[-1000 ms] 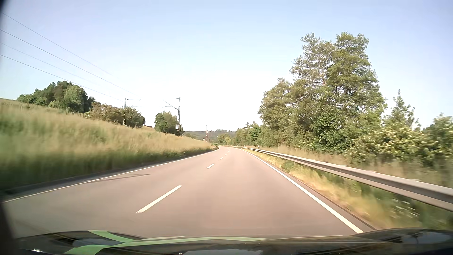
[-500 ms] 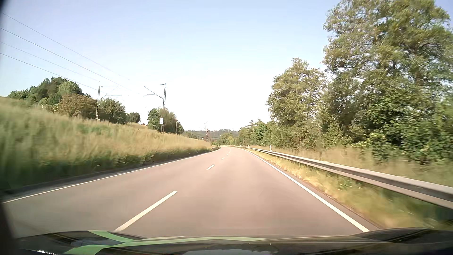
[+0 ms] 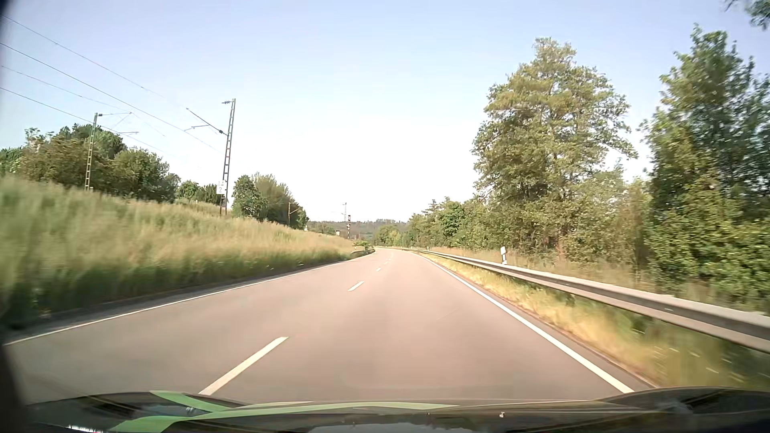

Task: Follow the waypoints while adhering to traffic rules and regulations

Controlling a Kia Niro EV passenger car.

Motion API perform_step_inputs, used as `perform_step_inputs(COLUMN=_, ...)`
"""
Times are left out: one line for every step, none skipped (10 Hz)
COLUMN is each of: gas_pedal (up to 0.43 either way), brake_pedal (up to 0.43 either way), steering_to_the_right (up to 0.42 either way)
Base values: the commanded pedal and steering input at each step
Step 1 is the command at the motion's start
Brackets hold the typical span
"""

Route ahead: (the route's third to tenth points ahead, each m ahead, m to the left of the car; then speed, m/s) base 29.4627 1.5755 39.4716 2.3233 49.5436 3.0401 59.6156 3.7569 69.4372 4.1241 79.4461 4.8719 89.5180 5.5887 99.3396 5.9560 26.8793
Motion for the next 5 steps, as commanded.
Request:
perform_step_inputs(gas_pedal=0.197, brake_pedal=0.0, steering_to_the_right=-0.004)
perform_step_inputs(gas_pedal=0.197, brake_pedal=0.0, steering_to_the_right=-0.004)
perform_step_inputs(gas_pedal=0.197, brake_pedal=0.0, steering_to_the_right=-0.004)
perform_step_inputs(gas_pedal=0.197, brake_pedal=0.0, steering_to_the_right=-0.004)
perform_step_inputs(gas_pedal=0.177, brake_pedal=0.0, steering_to_the_right=-0.004)
